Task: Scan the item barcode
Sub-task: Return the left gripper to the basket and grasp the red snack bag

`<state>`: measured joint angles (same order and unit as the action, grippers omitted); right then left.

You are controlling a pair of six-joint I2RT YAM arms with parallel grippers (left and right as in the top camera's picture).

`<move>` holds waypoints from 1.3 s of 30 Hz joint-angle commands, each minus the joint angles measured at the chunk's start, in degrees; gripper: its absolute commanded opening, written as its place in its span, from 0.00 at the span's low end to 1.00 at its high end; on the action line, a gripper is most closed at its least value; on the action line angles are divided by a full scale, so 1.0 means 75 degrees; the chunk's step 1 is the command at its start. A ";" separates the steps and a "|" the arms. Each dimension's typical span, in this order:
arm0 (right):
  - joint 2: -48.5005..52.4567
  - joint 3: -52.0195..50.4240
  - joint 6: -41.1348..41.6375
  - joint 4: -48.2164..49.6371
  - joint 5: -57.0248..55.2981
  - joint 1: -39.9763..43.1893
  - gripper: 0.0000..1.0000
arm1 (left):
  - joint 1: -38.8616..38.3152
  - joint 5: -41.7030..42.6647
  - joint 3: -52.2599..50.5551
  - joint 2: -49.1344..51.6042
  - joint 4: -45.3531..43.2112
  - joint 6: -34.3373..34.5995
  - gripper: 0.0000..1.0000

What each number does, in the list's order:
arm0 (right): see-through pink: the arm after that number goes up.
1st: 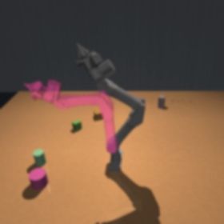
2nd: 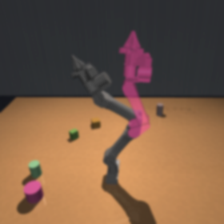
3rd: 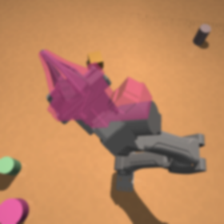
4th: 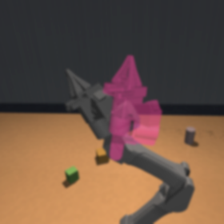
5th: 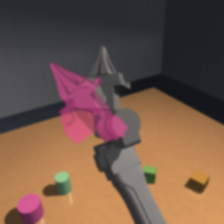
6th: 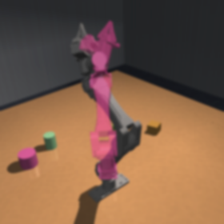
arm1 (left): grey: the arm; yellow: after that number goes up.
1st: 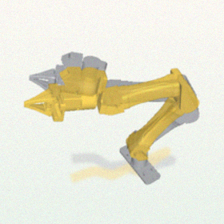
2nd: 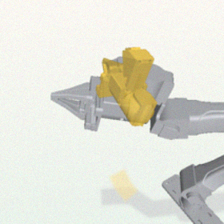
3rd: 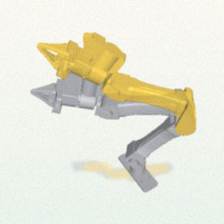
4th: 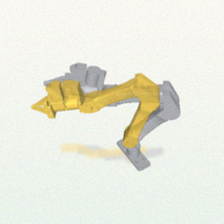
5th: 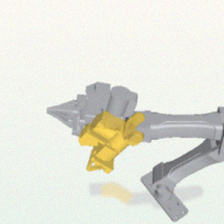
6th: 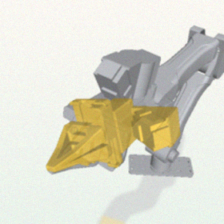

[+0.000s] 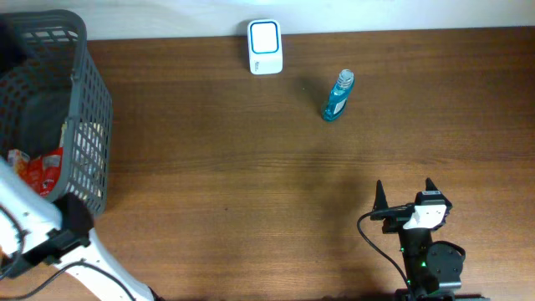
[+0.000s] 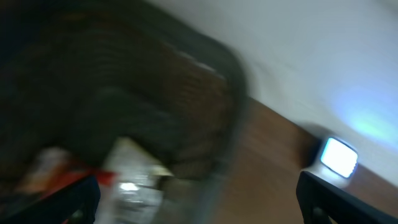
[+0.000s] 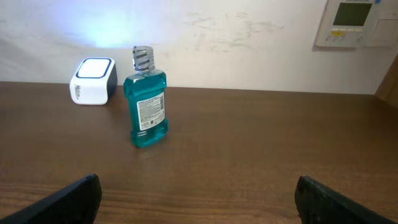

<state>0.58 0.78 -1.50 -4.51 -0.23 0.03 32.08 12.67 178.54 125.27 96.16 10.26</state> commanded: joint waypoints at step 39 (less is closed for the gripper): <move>-0.0052 -0.0061 0.0067 -0.0026 -0.0090 0.0050 0.98 | 0.0979 -0.2235 -0.9562 0.0067 -0.3139 -0.3485 0.26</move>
<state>0.58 0.78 -1.50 -4.51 -0.21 0.03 39.62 -4.75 107.50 126.13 73.93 -15.97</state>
